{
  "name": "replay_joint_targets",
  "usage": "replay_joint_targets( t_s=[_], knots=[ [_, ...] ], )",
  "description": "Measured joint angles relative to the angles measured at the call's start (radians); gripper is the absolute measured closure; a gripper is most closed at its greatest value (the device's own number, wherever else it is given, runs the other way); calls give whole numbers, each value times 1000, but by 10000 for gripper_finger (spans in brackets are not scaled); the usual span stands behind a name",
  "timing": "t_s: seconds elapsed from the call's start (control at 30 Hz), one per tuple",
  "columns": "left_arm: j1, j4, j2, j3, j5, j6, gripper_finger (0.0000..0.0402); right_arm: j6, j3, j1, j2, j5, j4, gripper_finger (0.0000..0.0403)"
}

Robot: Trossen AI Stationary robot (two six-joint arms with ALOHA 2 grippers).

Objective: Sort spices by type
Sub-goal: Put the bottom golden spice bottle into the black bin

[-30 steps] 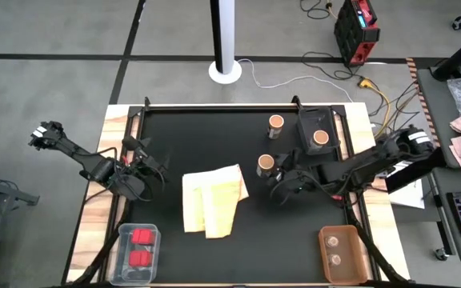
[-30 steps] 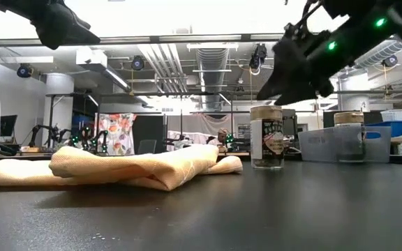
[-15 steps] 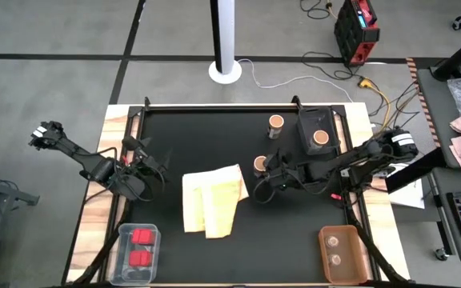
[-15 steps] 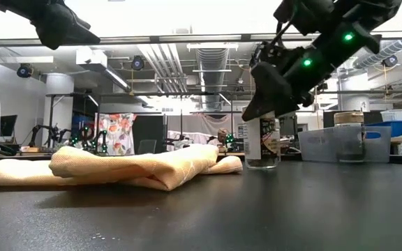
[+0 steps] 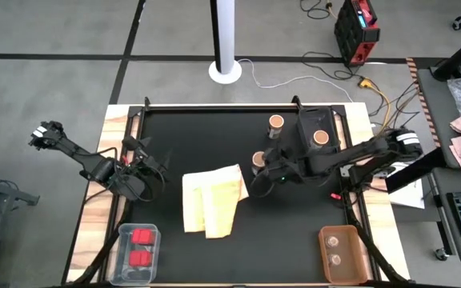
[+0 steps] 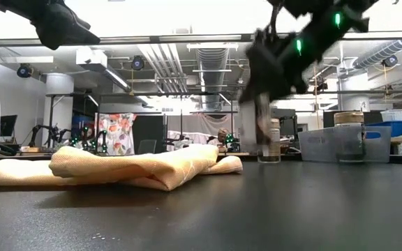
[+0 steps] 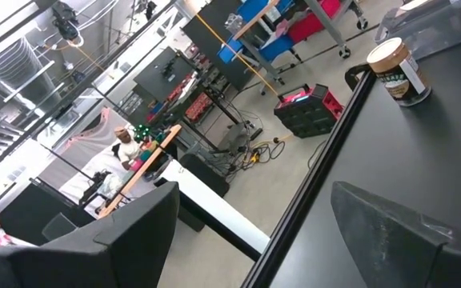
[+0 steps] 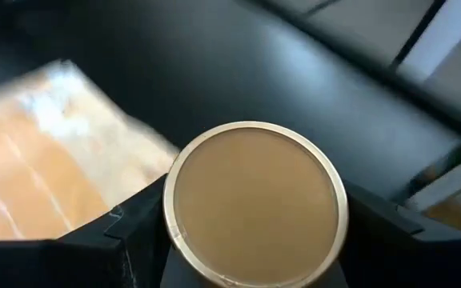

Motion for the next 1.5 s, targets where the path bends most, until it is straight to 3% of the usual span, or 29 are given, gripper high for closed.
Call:
replay_joint_targets(
  t_s=[0.13,0.27,0.37,0.47,0.73,0.93,1.2,1.5],
  knots=[
    [0,0,1,0,0,0,91,45,101,-11,-84,130,-186,135],
    [0,0,2,0,0,-1,91,274,238,-46,-137,364,-575,135],
    [0,1,2,0,0,-1,91,433,333,-117,-164,424,-862,135],
    [0,2,2,0,0,-1,91,492,356,-204,-172,440,-1000,135],
    [0,5,2,0,0,-3,91,471,241,-358,-247,480,-975,135],
    [0,7,2,0,0,-4,91,458,116,-468,-267,473,-840,135],
    [0,9,2,2,0,-4,91,373,6,-564,-267,420,-588,135],
    [0,8,2,2,0,-4,91,365,-51,-633,-260,394,-501,135]
  ],
)
